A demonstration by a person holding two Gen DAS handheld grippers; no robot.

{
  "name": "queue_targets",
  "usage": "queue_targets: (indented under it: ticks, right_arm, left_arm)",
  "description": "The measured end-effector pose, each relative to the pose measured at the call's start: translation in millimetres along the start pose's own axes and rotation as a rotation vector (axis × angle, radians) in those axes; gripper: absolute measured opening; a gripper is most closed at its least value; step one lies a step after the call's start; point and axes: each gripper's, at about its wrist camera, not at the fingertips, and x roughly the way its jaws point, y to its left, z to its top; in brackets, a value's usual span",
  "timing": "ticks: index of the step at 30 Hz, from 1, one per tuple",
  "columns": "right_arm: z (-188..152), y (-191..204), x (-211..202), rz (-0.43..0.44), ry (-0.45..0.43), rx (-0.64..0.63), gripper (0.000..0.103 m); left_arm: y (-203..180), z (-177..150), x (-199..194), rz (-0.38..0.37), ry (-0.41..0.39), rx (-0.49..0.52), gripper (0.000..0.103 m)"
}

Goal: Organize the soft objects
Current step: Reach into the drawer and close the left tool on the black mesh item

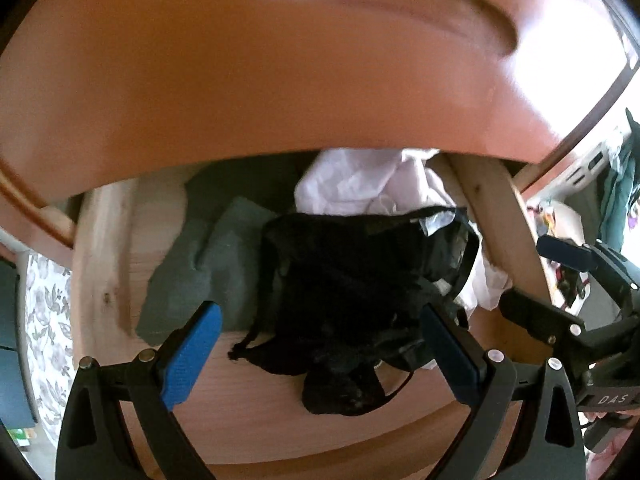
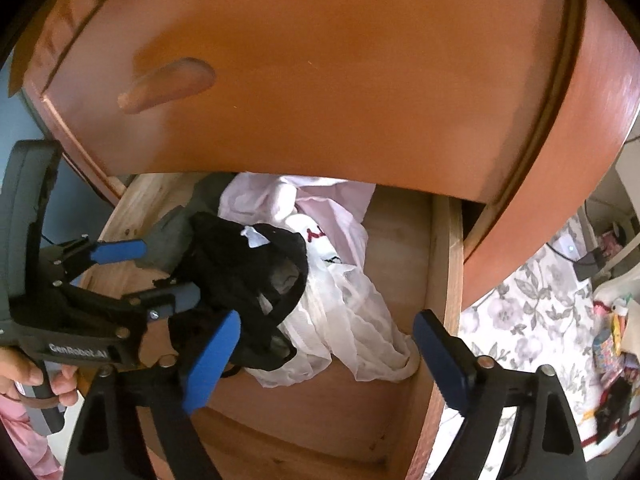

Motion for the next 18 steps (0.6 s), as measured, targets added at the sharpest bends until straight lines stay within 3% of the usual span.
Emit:
queue_targets:
  ticks: [5,8,11,18]
  right_arm:
    - [0.9,-7.1,1.2,0.006,0.004,0.022,0.085]
    - [1.3,-9.5,-1.0,0.011,0.005,0.028,0.085]
    - [-0.2,-7.9,0.0,0.015,0.008,0.029,0.085]
    - [-3.7,-6.5,0.1,0.02,0.014,0.03,0.084]
  left_arm:
    - [-6.2,10.4,19.0,-0.01,0.091,0.034,0.098]
    - [-9.3,14.4,30.2,-0.013,0.153,0.042,0.093]
    - [-7.1,17.5,40.2,-0.008,0.198,0.033,0.084]
    - [-4.7,22.2,49.0,-0.011,0.215,0.011,0.062]
